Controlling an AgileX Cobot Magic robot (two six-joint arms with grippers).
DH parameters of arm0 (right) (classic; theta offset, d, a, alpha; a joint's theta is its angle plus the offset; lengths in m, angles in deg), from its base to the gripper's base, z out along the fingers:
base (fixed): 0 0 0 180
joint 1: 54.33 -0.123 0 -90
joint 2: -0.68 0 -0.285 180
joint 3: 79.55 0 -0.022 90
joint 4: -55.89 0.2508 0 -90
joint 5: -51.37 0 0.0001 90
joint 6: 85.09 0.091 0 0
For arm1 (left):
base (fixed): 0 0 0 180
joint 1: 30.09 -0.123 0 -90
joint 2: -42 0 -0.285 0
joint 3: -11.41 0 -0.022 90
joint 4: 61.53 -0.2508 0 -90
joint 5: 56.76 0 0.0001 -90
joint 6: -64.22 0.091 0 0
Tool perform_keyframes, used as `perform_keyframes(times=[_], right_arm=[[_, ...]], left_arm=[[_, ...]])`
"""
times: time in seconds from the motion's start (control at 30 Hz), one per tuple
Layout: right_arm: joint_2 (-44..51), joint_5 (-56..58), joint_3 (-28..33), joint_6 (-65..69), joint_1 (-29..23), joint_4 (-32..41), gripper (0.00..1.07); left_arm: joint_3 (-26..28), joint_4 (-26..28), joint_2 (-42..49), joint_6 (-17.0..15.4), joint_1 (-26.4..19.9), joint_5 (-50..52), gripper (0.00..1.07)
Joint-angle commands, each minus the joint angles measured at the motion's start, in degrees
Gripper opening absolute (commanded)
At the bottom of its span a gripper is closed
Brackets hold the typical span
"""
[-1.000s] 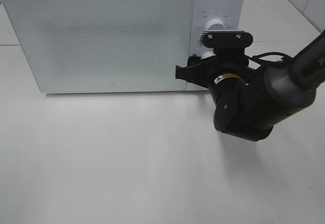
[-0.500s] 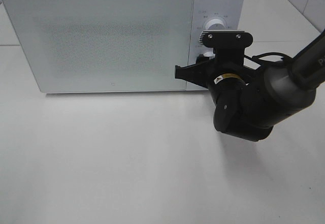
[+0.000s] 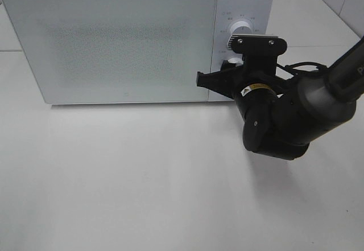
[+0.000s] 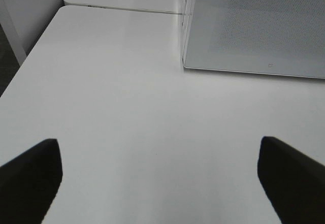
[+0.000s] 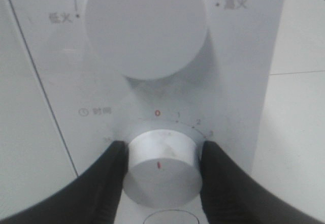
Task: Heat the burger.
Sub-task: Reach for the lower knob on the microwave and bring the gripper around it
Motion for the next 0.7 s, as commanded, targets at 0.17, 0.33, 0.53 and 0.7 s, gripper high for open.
perform_keyframes(times=[0.17,0.33,0.53,0.7], right_arm=[[0.8,-4.9,-0.8,21.7,-0.1,-8.2,0.0],[0.8,-4.6,-0.8,38.8,-0.1,-13.2,0.0],[0.7,-4.8,-0.8,57.8,-0.1,-17.2,0.0],[0.2,-6.1,-0.8,71.0,-0.1,-19.8,0.0]], left_arm=[[-0.2,0.3,1.2,-0.1,-0.1,0.4,1.0],[-0.2,0.3,1.2,-0.1,-0.1,0.4,1.0],[-0.2,0.3,1.2,-0.1,-0.1,0.4,1.0],[-0.2,0.3,1.2,-0.1,-0.1,0.4,1.0]])
